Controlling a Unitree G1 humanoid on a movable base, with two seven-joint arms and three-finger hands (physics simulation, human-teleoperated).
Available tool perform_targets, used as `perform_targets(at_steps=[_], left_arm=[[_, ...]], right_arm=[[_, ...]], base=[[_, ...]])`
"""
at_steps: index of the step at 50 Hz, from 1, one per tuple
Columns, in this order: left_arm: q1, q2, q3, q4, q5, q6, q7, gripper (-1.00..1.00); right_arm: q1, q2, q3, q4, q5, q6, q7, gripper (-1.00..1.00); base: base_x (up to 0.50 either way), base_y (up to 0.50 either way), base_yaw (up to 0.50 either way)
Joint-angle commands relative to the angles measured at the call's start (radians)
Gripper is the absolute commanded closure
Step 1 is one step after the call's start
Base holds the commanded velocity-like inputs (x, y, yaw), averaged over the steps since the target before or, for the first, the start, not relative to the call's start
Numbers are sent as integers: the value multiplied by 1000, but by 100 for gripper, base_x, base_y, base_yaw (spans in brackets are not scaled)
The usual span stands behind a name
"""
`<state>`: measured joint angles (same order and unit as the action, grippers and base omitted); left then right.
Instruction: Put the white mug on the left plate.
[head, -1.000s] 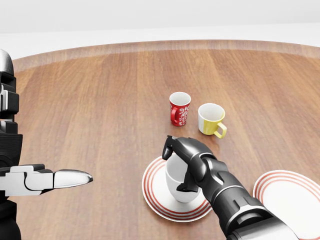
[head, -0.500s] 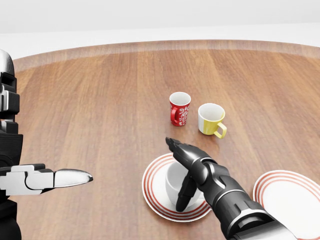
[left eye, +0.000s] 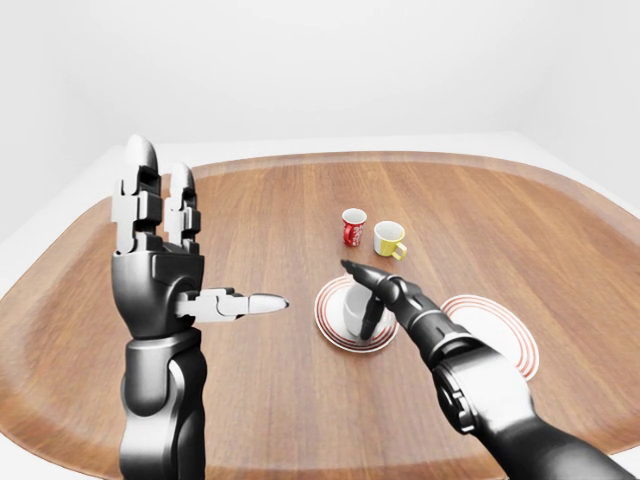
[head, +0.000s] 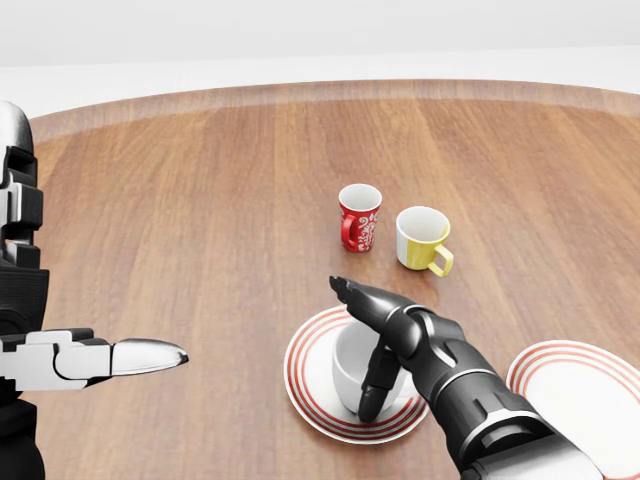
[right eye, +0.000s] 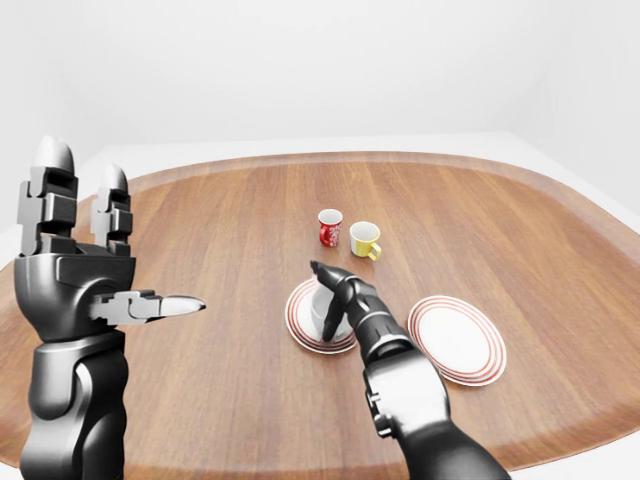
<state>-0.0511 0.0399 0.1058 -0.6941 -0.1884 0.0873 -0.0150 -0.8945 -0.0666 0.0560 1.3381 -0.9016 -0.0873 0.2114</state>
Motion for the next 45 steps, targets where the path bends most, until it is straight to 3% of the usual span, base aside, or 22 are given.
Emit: perform_targets(at_steps=[1,10,14,19,21,22,24,25,27,31,35,36,45], left_arm=[[3,-1,-4,-2,2,0,-2,-100],[-2,1,3,-3,-2,0,0,-100],[-2,1,4,-7,-3,0,0,-100],[0,1,1,-7,-1,0,0,-100],[-5,2,5,-8,-3,0,1,-100],[-5,2,5,-8,-3,0,1,-100],[-2,1,1,-8,-1,0,1,-100],[-2,1,0,-9,-1,0,1,-100],[-2,1,0,-11,0,0,1,-100],[-11,3,7,-10,-4,0,4,-100],[-12,4,8,-9,-6,0,5,-100],[-10,4,7,-16,-5,0,6,-100],[-9,4,7,-13,-4,0,4,-100]], right_arm=[[-32,-16,3,-10,8,0,24,-100],[-44,-29,14,-45,3,0,24,-100],[-46,-37,0,-122,48,0,72,-100],[15,-32,-42,-369,218,0,248,-100],[103,-6,-72,-629,359,0,395,-100],[136,2,-72,-730,412,8,437,-100],[184,3,-67,-884,501,80,487,-100],[200,5,-66,-942,542,131,487,-100],[241,21,-89,-1104,675,175,487,-100],[312,14,-137,-1267,951,175,487,-100],[363,-22,-115,-1251,1011,175,461,-100],[462,-8,-165,-1269,1105,175,439,-100],[669,-28,-128,-1259,1117,175,327,-100]], base=[[0,0,0],[0,0,0],[0,0,0],[0,0,0],[0,0,0],[0,0,0],[0,0,0],[0,0,0],[0,0,0],[0,0,0],[0,0,0],[0,0,0],[0,0,0]])
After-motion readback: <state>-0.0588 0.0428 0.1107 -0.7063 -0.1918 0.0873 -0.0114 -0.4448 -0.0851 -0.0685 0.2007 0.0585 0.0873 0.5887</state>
